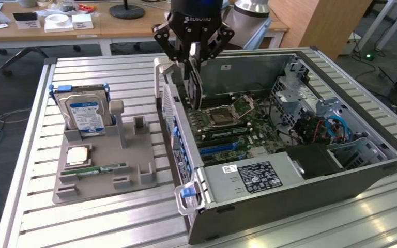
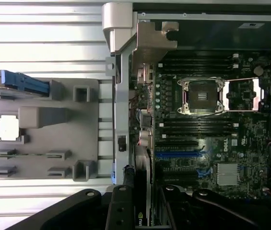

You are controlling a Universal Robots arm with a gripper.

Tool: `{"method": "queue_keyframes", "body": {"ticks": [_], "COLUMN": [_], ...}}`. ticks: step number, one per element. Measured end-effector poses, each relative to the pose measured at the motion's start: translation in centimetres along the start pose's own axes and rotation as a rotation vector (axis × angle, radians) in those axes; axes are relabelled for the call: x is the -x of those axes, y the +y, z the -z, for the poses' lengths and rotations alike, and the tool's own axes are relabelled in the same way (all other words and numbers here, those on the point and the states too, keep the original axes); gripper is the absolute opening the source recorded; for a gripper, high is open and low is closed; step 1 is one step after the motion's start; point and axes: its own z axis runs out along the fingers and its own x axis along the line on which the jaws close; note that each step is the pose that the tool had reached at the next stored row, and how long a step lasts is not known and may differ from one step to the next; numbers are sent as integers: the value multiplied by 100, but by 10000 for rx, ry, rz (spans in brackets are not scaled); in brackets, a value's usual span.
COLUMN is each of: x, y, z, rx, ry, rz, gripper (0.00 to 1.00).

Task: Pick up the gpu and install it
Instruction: 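Pick up the gpu and move the gpu toward the slot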

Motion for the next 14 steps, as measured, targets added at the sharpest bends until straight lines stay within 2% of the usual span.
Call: {"method": "queue_keyframes", "body": {"ticks": [14], "x": [486], "y": [15], "z": [-10], "rx": [4], "ry": [-1], "rz": [-1], "gripper": [26]}}
